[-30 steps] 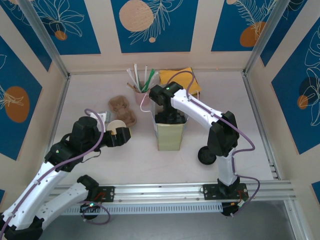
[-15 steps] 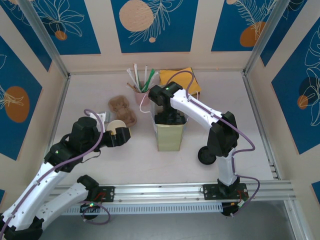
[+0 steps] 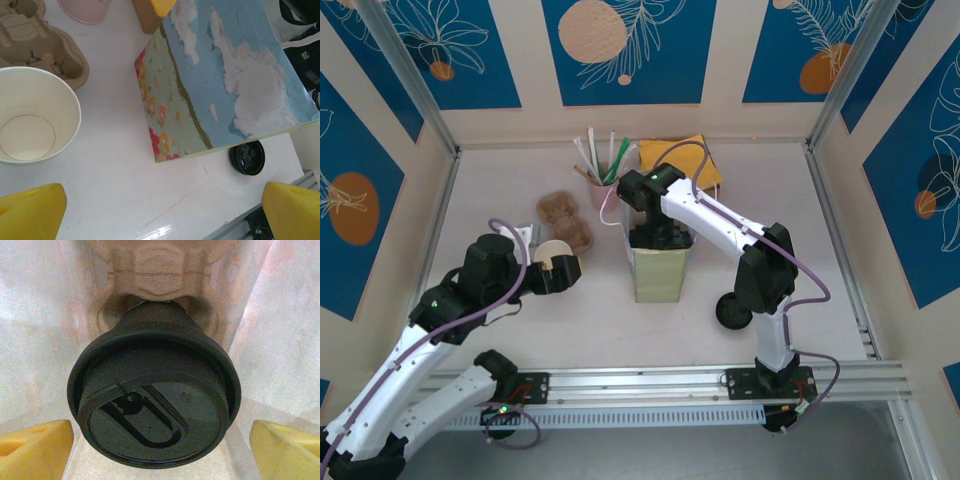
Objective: Pack the takeout coffee
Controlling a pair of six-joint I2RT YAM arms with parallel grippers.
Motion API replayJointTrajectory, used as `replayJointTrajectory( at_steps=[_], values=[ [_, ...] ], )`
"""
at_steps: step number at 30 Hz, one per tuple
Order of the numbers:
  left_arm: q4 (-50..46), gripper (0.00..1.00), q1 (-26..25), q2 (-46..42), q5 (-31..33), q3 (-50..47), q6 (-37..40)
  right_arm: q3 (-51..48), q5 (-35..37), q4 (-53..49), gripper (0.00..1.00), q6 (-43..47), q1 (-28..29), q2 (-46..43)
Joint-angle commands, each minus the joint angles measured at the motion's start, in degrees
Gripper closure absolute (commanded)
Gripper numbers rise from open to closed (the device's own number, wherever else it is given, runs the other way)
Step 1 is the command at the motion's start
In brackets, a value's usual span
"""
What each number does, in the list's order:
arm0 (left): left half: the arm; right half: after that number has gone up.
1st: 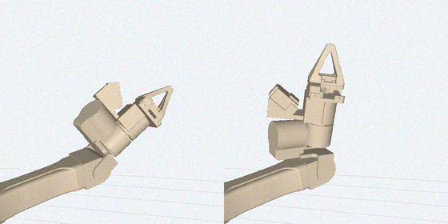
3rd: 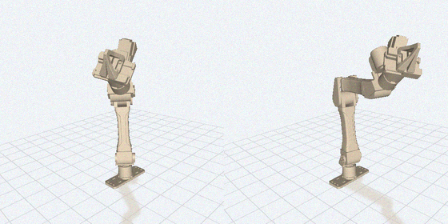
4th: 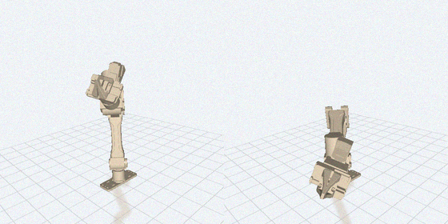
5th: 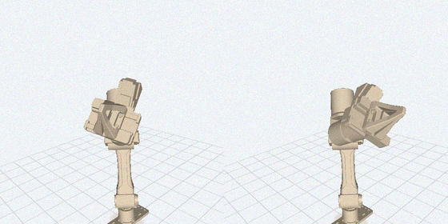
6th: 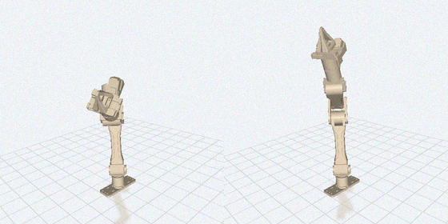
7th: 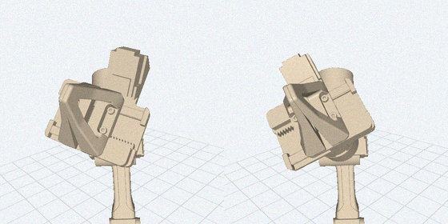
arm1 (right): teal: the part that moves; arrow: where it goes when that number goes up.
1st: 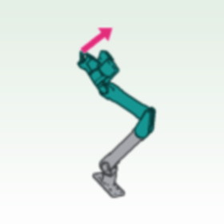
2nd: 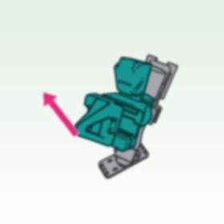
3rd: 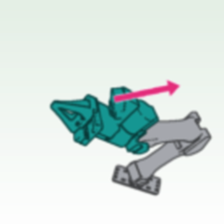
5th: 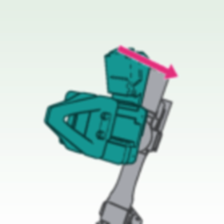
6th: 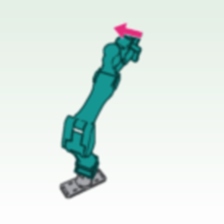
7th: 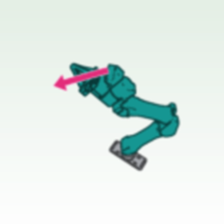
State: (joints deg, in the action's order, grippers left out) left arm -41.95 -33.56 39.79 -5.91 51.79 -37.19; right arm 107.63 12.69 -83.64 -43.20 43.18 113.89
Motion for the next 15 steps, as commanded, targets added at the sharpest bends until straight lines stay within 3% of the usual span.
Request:
replayJointTrajectory(
  at_steps=[1,15],
  values=[
    [1.3,0.00,-0.5,-0.7,-0.9,-0.6,-0.4,2.0,0.5,-2.4,0.09,-1.2,0.6,-1.8],
    [1.5,0.00,-0.5,-0.3,-1.0,-0.7,-0.4,2.8,0.6,-2.8,0.09,-1.5,0.9,-2.2]
  ],
)
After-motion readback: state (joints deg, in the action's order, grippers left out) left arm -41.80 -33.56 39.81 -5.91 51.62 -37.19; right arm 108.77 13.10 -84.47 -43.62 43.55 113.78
